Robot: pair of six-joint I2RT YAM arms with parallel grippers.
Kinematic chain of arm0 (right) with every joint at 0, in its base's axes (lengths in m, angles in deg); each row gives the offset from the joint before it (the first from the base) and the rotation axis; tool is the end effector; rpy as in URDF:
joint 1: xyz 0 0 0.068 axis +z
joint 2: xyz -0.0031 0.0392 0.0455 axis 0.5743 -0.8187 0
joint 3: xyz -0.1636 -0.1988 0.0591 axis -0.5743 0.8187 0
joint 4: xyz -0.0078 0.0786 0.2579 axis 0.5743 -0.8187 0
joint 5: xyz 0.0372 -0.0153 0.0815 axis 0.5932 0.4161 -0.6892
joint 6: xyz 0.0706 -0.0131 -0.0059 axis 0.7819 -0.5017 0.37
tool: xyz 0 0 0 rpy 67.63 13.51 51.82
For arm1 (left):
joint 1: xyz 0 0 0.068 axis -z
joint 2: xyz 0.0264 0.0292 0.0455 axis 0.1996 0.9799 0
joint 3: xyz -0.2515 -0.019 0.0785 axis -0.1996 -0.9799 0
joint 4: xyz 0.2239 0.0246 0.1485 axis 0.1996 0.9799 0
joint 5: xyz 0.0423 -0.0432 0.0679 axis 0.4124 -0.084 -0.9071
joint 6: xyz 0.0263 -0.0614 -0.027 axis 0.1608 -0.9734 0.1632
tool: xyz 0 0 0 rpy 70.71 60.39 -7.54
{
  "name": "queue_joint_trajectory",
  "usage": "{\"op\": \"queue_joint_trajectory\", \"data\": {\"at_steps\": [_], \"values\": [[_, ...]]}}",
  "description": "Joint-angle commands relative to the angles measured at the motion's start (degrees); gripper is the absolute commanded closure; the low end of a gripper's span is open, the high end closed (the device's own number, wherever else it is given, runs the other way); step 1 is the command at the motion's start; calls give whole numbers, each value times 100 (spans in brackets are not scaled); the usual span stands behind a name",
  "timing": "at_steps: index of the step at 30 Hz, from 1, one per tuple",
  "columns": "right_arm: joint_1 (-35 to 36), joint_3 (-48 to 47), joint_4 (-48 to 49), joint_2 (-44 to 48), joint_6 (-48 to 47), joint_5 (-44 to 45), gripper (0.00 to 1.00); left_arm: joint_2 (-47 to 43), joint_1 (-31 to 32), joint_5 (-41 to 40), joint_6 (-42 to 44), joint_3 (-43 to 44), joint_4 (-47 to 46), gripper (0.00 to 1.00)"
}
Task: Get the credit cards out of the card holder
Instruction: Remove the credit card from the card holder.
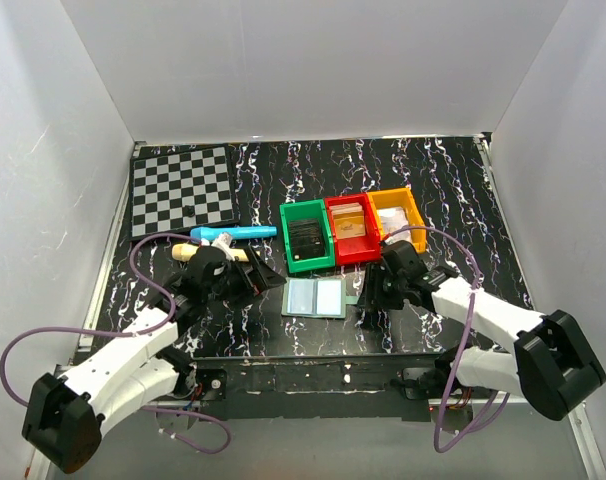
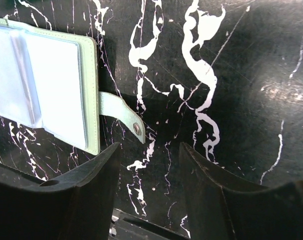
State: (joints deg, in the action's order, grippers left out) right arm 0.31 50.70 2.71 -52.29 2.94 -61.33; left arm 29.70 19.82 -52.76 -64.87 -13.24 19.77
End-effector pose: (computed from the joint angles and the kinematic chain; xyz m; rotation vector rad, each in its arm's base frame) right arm 0.1915 0.1384 0.1424 0.0054 2.5991 0.5339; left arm 0.1720 -0.1221 0.1838 -0.4571 2.4199 -1.0770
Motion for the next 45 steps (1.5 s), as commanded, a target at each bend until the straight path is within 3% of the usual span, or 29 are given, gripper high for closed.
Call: {"op": "queue_joint_trajectory", "data": {"at_steps": [1, 4, 9, 19, 29, 33, 45], "values": [[-20, -79, 467, -163, 3, -305, 44, 80, 48, 43, 339, 109, 115, 2], [-20, -88, 512, -233, -23, -253, 45, -44, 48, 289, 207, -244, -519, 9], [-46, -114, 661, -435, -59, -200, 48, 464, 118, 483, 523, -34, -529, 22], [-55, -114, 898, -726, -120, -191, 62, 1467, 830, 185, 804, 537, -581, 23], [-55, 17, 907, -472, -208, -191, 78, 1951, 1006, -123, 708, 766, -660, 23], [-46, 219, 916, -243, -173, -279, 99, 2179, 1015, -202, 629, 845, -722, 23], [-2, 457, 758, 171, -68, -499, 99, 2847, 1103, -167, 751, 1258, -959, 27]]}}
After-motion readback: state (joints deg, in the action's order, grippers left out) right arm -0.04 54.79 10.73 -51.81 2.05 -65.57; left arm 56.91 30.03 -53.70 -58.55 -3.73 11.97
